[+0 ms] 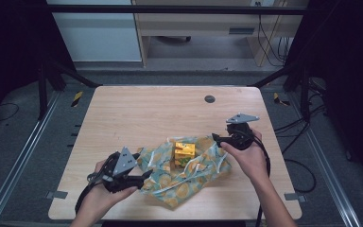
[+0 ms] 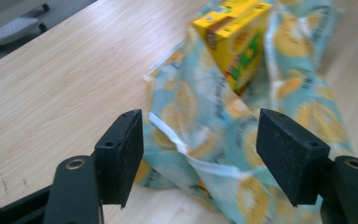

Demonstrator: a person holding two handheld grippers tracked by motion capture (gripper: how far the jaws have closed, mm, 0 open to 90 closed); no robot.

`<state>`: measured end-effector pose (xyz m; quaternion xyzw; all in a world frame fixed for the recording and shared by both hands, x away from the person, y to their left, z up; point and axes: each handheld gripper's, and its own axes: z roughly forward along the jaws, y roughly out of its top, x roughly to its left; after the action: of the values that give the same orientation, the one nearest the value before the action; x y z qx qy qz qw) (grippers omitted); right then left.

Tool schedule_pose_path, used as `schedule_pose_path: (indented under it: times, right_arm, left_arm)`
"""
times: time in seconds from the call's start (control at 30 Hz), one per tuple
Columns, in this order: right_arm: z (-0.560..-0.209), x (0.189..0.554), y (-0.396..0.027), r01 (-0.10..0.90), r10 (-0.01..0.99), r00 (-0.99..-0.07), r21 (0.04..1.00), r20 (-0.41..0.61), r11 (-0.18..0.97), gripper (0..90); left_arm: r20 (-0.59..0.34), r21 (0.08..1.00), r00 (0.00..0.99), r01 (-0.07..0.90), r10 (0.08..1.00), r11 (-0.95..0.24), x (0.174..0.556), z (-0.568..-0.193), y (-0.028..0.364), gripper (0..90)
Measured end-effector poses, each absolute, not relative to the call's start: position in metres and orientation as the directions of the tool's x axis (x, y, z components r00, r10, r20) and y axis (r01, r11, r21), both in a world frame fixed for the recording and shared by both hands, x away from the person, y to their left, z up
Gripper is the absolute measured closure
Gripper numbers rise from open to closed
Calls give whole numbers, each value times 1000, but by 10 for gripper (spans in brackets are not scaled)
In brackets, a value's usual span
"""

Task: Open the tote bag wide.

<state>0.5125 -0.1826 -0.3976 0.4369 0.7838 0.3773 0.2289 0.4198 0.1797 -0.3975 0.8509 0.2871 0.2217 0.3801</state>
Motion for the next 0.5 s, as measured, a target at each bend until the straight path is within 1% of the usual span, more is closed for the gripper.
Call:
schedule_pose_path:
  times: [0.1, 0.2, 0.3, 0.37, 0.5]
  right_arm:
    - [-406, 508, -176, 526, 858, -514, 781, -24, 337, 384]
    - [-415, 509, -173, 547, 868, -497, 775, -5, 318, 392]
    - [-422, 514, -167, 567, 879, -476, 767, 8, 300, 358]
    - [-425, 517, -164, 578, 888, -460, 757, -7, 305, 330]
    - [-432, 524, -157, 599, 903, -428, 735, -40, 317, 269]
  left_arm:
    - [170, 752, 737, 332, 654, -569, 435, -404, 171, 287]
    - [145, 762, 737, 342, 660, -550, 445, -411, 160, 254]
    - [135, 765, 749, 337, 648, -549, 449, -415, 148, 231]
    - [139, 760, 756, 333, 640, -558, 452, -419, 140, 213]
    - [125, 742, 758, 357, 640, -567, 461, -429, 129, 195]
